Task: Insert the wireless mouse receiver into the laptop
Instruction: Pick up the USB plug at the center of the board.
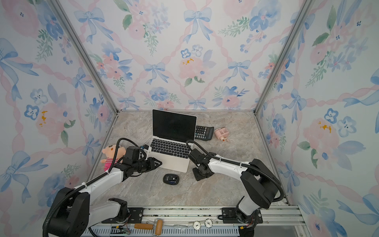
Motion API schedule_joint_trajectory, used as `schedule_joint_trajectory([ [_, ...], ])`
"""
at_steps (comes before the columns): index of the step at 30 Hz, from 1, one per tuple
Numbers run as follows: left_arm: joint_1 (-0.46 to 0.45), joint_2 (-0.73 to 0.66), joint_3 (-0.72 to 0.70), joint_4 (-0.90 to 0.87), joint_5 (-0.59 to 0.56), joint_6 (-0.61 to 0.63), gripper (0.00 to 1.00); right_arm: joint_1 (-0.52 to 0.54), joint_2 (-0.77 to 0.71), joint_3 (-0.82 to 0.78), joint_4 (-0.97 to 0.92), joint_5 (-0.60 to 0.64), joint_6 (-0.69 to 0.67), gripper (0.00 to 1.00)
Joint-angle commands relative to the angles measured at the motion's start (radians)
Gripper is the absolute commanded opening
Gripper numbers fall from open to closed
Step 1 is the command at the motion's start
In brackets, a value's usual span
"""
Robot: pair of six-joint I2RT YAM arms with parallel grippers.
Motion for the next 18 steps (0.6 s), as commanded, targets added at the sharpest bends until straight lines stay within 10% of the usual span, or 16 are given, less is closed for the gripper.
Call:
schedule_joint_trajectory([
  [1, -0.007, 0.014, 0.022, 0.0, 0.008, 0.02, 0.35, 0.02, 0.031, 0.045, 0.0, 0.007, 0.011, 0.48],
  [18, -0.007, 0.036, 0.027, 0.0, 0.01, 0.027, 0.36, 0.028, 0.11, 0.048, 0.013, -0.008, 0.028, 0.24],
])
